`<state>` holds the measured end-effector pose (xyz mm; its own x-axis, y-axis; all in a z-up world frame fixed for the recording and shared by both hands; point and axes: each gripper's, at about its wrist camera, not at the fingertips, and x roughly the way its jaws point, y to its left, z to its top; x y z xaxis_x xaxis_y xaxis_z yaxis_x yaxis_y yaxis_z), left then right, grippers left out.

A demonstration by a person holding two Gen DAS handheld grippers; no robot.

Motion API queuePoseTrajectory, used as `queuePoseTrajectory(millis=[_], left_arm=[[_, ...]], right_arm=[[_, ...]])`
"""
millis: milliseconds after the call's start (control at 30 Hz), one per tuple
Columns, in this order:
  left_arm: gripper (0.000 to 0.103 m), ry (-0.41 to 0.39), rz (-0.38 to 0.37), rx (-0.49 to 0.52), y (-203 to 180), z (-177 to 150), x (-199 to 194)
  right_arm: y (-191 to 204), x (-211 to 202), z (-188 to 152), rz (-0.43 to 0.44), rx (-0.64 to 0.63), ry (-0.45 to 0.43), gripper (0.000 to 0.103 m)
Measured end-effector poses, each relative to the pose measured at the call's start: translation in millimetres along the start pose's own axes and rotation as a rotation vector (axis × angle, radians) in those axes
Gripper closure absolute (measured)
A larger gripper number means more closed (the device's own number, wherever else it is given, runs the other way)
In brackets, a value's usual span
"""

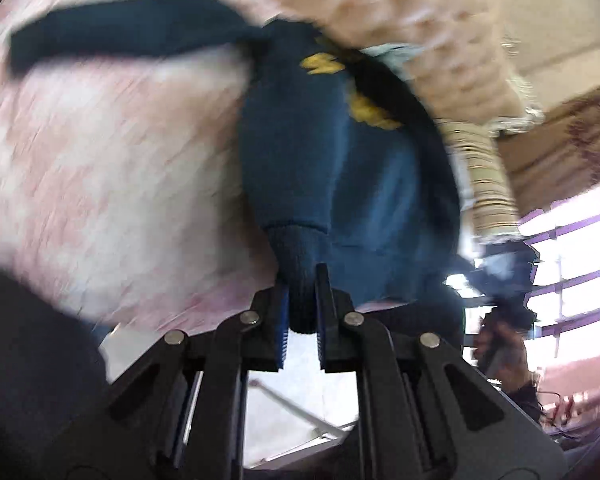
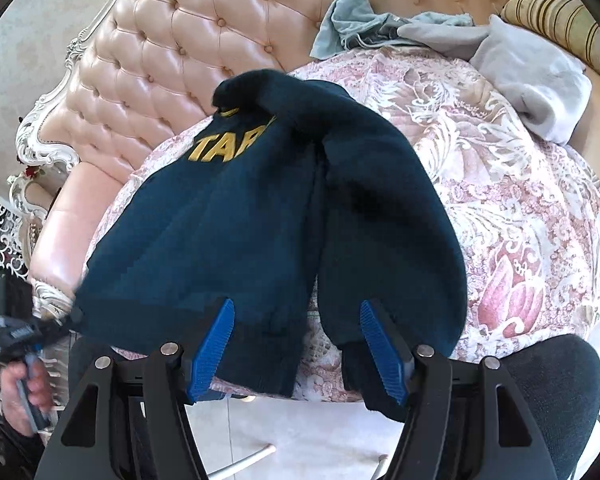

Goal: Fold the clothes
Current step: 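Grasp the sweatshirt hem with the left tool and pull it straight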

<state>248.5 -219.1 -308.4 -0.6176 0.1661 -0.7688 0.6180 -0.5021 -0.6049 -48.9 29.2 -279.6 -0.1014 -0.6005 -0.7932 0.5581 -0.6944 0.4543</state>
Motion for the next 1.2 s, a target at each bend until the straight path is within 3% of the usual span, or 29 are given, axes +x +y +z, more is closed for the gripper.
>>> queuePoseTrajectory(millis=[100,233,367,467,533,600,667,733,767,800,833,967,1100,1200], left_arm=[[0.084,0.055,0.133,-0.001,15,-11,19],[0.080,-0.043,0.173,0.064,13,-6,0],[0.078,-0.201,0.174,0.219,3,4,-23],[0.078,-0.260,0.109,0.322,5,15,-32],[0.078,-0.250,0.069,0.342,12,25,-33],[0.078,-0.235,-0.005,0.335,17,31,-33],[0.078,-0.218,-0.034,0.330,20,34,-33],[0.078,-0.223,-0.049,0.312,22,32,-28],[0.078,-0.226,-0.057,0.303,23,31,-26],[0.078,-0.228,-0.064,0.292,24,30,-25],[0.078,-0.232,-0.071,0.272,29,29,-27],[0.078,-0.245,-0.090,0.216,39,34,-27],[0.078,-0.228,-0.066,0.240,36,33,-22],[0.078,-0.218,-0.056,0.239,37,34,-20]], right_arm=[[5,2,4,-0.017,-0.018,-0.001,0.036],[15,-5,17,-0.110,-0.062,-0.054,0.036],[42,-11,34,-0.458,-0.331,-0.172,0.036],[58,3,48,-0.648,-0.565,-0.199,0.036],[67,18,62,-0.650,-0.664,-0.192,0.036],[71,29,76,-0.562,-0.703,-0.174,0.030],[68,52,93,-0.495,-0.698,-0.102,0.024],[65,74,104,-0.459,-0.685,-0.024,0.025],[62,77,106,-0.420,-0.670,0.001,0.034],[59,73,110,-0.369,-0.642,-0.004,0.075],[58,66,116,-0.372,-0.610,-0.023,0.098],[51,41,161,-0.407,-0.503,-0.106,0.099],[46,35,214,-0.493,-0.446,-0.160,0.099],[23,56,245,-0.604,-0.405,-0.126,0.099]])
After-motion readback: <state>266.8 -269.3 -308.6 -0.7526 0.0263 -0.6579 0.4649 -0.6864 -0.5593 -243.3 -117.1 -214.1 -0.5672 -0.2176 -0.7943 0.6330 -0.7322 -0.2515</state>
